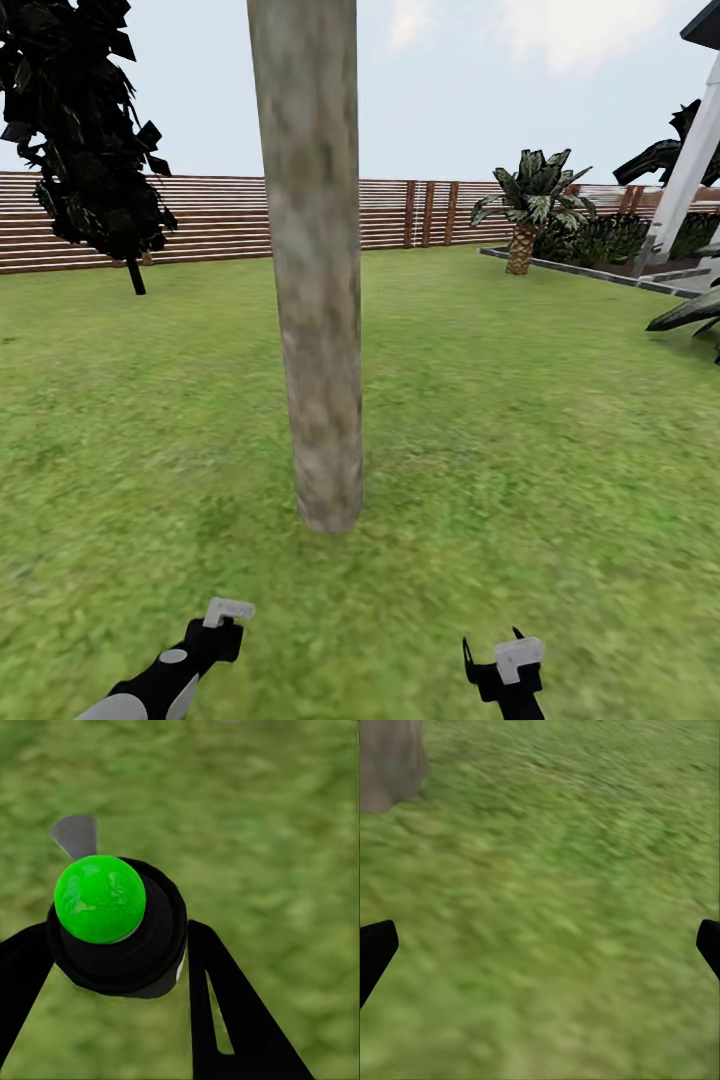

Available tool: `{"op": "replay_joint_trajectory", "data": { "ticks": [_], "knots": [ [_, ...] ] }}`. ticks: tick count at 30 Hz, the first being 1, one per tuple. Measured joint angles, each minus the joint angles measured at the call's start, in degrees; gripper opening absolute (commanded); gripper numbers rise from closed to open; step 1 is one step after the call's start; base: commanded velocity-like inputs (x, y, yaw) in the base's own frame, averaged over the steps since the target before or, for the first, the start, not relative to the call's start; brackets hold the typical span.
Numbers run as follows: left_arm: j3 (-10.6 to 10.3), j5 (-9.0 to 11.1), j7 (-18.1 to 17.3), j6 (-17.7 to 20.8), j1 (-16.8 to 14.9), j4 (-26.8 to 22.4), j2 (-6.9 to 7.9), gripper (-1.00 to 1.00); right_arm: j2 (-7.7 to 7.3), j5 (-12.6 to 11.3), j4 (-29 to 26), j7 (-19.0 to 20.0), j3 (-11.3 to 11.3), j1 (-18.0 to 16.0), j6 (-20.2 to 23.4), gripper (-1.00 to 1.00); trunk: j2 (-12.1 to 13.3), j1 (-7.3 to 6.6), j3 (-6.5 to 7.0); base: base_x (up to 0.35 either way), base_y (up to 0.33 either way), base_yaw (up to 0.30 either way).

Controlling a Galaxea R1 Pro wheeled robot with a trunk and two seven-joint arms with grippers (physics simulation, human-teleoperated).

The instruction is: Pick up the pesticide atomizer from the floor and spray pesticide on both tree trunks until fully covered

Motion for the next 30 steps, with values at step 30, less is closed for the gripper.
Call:
{"op": "replay_joint_trajectory", "data": {
  "ticks": [30],
  "knots": [
    [-5.0,-2.7,-6.0,7.6,0.0,-0.1,0.43,-1.00,0.14,0.2,2.4,-0.2,0.2,0.1,0.1,1.00,0.0,0.04,0.00,0.189,-0.094,-0.038]
  ]
}}
